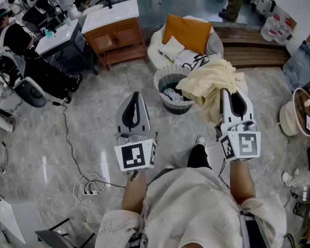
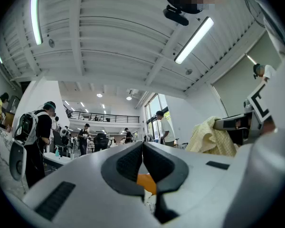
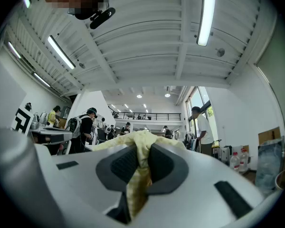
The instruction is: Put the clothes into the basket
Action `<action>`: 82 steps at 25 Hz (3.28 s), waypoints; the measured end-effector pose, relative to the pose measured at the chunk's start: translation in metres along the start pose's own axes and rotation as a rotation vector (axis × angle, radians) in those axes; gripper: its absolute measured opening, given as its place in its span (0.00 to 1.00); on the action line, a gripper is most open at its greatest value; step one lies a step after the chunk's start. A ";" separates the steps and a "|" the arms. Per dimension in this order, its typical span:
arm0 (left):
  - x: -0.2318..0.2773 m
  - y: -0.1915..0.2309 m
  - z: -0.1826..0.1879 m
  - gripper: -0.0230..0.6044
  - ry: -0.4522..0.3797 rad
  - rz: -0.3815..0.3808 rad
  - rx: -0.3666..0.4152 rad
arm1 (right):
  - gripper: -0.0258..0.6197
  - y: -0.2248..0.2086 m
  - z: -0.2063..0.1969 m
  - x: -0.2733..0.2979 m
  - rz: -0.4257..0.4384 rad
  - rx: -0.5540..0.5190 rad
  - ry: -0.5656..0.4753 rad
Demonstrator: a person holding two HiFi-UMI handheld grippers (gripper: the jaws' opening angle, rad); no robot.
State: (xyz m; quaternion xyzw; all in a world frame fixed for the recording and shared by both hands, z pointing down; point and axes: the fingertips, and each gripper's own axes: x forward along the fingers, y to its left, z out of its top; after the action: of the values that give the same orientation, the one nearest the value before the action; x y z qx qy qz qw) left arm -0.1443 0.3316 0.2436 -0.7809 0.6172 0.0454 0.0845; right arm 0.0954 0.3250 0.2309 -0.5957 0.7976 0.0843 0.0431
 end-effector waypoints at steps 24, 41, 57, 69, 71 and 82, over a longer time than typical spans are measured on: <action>0.055 -0.019 -0.039 0.04 0.075 -0.037 -0.011 | 0.08 -0.036 -0.056 0.037 -0.046 0.072 0.092; 0.201 -0.098 -0.080 0.05 0.175 -0.075 -0.021 | 0.08 -0.155 -0.124 0.121 -0.034 0.136 0.216; 0.320 -0.176 -0.082 0.05 0.168 0.017 0.031 | 0.08 -0.271 -0.146 0.202 0.077 0.177 0.173; 0.351 -0.165 -0.101 0.05 0.183 0.076 0.017 | 0.08 -0.277 -0.165 0.246 0.149 0.176 0.186; 0.358 -0.158 -0.105 0.05 0.178 0.078 0.012 | 0.08 -0.271 -0.167 0.256 0.158 0.168 0.187; 0.402 -0.087 -0.120 0.04 0.156 0.095 0.003 | 0.08 -0.216 -0.170 0.338 0.220 0.130 0.205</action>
State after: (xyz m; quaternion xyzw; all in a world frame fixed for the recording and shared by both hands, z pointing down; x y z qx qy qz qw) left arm 0.0301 -0.0558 0.2975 -0.7517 0.6585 -0.0128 0.0351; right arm 0.2107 -0.0845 0.3229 -0.5062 0.8620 -0.0245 -0.0094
